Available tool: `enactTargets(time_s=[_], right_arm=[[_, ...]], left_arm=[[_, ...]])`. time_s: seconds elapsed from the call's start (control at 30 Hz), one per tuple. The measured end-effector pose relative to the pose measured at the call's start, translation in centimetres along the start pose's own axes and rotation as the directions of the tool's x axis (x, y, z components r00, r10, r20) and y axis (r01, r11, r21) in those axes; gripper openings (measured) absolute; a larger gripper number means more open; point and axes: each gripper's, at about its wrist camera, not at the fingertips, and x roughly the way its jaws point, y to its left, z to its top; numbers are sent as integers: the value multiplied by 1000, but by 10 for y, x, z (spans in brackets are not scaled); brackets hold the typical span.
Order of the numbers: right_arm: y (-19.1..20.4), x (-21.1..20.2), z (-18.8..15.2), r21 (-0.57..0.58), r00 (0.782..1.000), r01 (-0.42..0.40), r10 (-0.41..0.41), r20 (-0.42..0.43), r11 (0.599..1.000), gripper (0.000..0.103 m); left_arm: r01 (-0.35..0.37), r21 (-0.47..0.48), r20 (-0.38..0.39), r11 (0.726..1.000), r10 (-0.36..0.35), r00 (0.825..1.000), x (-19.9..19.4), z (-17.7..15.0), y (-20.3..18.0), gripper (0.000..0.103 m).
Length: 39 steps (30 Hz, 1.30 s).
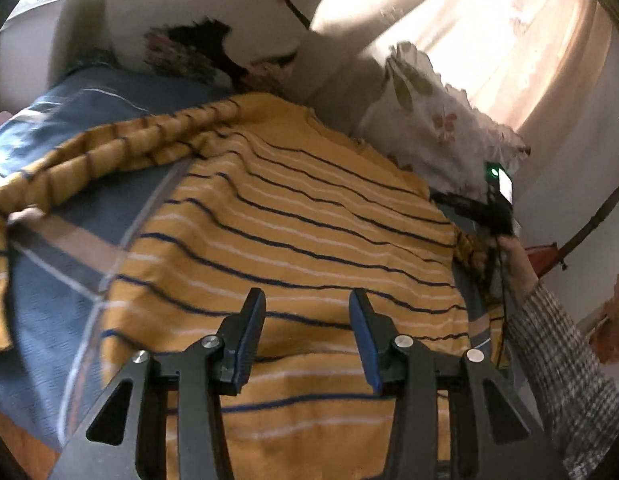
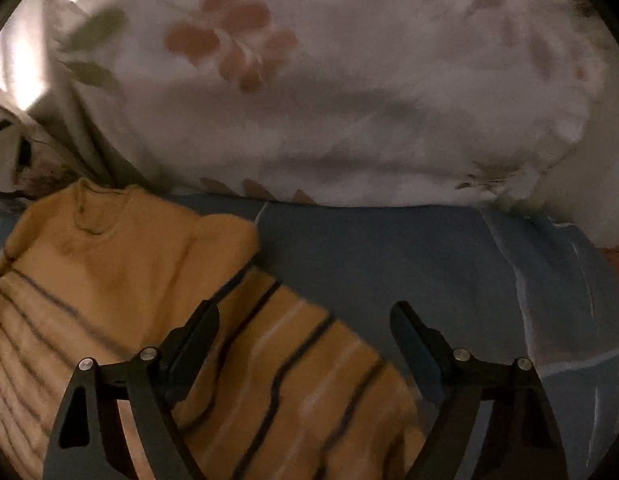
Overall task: Fold small clothes
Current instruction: 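Move the right gripper toward the cuff of the looped sleeve, then close the right gripper on the sleeve cuff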
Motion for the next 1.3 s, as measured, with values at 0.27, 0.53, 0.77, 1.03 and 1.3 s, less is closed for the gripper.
enactTargets(time_s=[0.27, 0.53, 0.77, 1.03, 1.3], right_arm=[[4, 8, 11, 27, 987, -162, 162, 5, 986, 13], [19, 26, 43, -79, 940, 327, -315, 132, 942, 0], [-31, -47, 15, 133, 996, -17, 5, 89, 991, 11], [-56, -147, -125, 179, 997, -75, 73, 21, 981, 65], [25, -200, -239, -116, 993, -88, 97, 73, 989, 70]], left_arm=[[-26, -2, -47, 1000, 26, 999, 38, 16, -4, 42], [-48, -44, -56, 998, 46, 997, 51, 21, 1, 42], [-68, -54, -23, 996, 67, 998, 36, 21, 9, 43], [-33, -92, -8, 995, 33, 999, 22, 7, 20, 45], [9, -109, -13, 994, -11, 1000, 12, -8, 17, 45]])
